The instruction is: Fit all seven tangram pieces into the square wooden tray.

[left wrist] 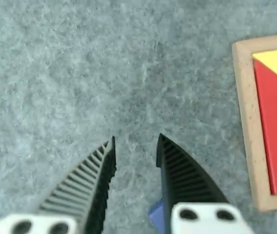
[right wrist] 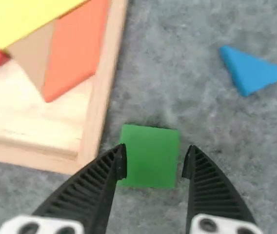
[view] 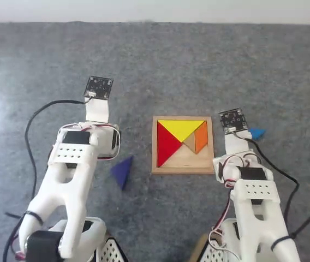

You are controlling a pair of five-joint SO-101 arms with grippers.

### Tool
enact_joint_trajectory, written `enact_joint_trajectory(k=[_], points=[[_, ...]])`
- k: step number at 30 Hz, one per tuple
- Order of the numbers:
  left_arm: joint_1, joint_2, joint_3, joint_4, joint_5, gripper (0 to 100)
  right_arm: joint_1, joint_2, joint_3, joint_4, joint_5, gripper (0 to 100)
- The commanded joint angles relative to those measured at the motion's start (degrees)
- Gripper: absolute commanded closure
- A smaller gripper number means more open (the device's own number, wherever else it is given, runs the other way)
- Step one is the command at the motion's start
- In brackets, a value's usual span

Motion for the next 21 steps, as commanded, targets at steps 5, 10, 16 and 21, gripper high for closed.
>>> enact_joint_trajectory(k=[5,10,16,21], points=[[0.0,-1.8,0.7,-4.1,2.4,87,-1.0,-1.3,-4.0,6.5,2.1,79.4],[0.0,-1.8,3.4,-7.8,2.3,87,-1.0,-1.5,-4.1,7.2,2.2,79.4],[0.0,-1.8,3.5,-8.0,2.3,87,-4.8,-1.2,-9.2,11.6,2.3,79.3],[0.0,-1.8,3.6,-8.0,2.1,87,-5.8,-1.1,-13.5,18.3,6.3,79.3]])
